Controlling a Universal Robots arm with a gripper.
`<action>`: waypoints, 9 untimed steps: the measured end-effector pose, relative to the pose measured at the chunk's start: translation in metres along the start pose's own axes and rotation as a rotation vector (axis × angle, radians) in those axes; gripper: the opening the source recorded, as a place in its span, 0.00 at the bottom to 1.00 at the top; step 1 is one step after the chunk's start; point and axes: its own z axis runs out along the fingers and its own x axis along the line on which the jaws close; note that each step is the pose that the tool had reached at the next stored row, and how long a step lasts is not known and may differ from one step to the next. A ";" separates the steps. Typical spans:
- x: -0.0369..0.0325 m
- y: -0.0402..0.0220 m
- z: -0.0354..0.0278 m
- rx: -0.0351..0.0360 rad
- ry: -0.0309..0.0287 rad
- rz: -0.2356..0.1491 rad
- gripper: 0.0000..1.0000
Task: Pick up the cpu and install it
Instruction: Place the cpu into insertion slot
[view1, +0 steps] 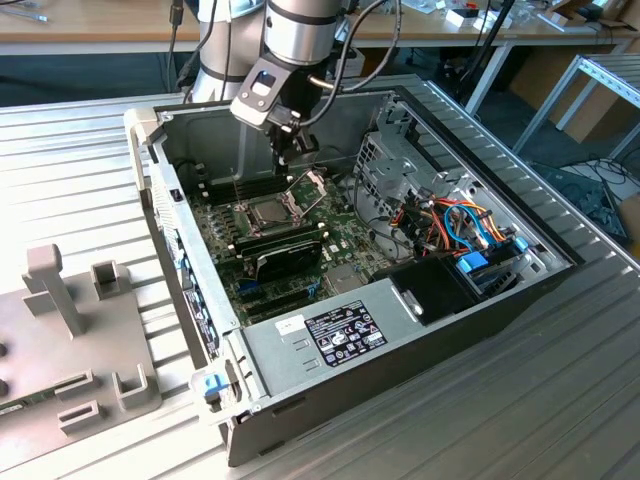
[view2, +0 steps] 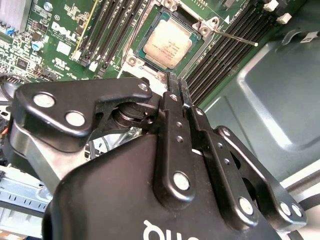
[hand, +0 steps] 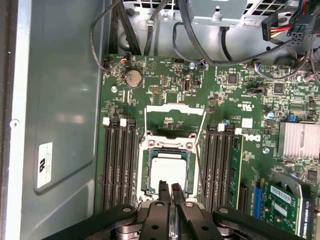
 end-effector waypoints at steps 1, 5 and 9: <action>0.0000 0.0000 -0.0006 0.0007 0.0001 0.000 0.16; 0.0000 0.0000 -0.0016 0.0025 0.0000 0.000 0.16; 0.0001 0.0001 -0.0049 0.0027 0.0005 0.000 0.16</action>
